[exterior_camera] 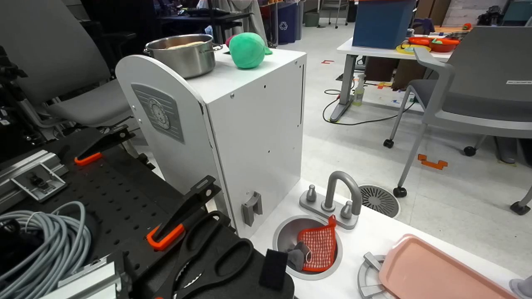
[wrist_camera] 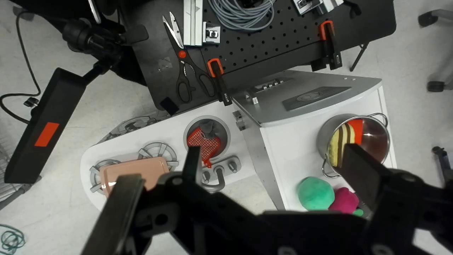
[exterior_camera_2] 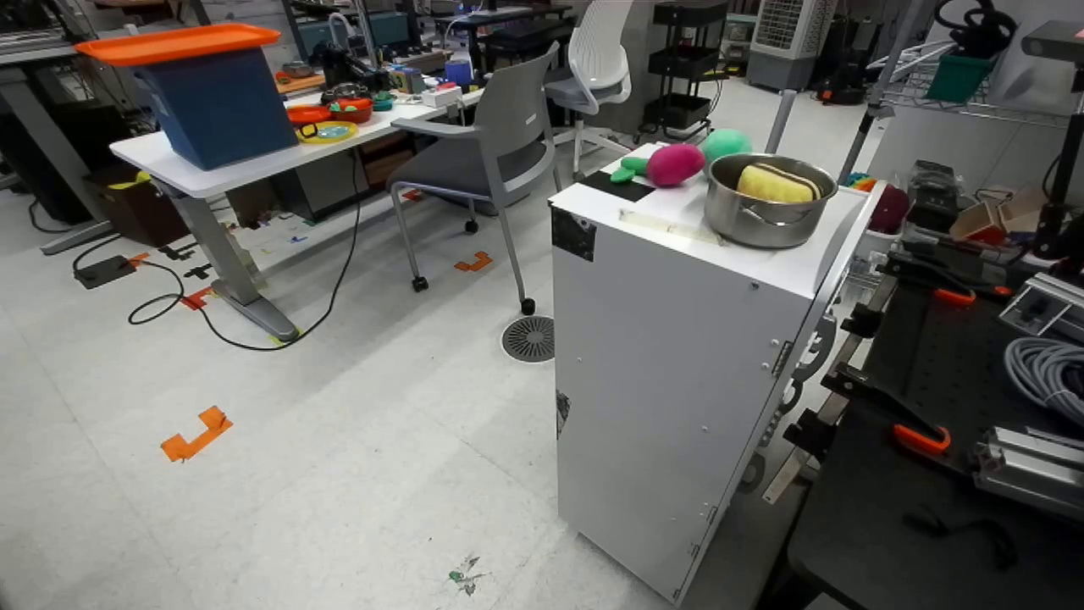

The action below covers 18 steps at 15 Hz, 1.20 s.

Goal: Remove the yellow plushy from the pot and put it in the sink

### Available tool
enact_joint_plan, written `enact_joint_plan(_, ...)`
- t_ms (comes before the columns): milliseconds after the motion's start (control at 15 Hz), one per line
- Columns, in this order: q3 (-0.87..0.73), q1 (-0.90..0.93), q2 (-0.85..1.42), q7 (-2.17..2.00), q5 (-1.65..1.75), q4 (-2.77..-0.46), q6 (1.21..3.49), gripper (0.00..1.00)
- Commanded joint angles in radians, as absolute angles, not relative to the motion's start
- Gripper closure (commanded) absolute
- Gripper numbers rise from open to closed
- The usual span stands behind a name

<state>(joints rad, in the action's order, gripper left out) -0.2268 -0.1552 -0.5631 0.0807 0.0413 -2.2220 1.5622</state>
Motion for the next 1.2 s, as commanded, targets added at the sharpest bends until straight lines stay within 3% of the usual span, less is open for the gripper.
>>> enact_joint_plan(0, -0.22, -0.164, -0.56, 0.085, 0.038, -2.218, 1.559, 0.0)
enact_joint_plan(467, -0.217, -0.164, -0.561, 0.096, 0.056, -2.221, 1.594, 0.0)
enact_joint_plan(1133, -0.185, -0.137, -0.304, 0.093, 0.054, -2.114, 1.684, 0.0)
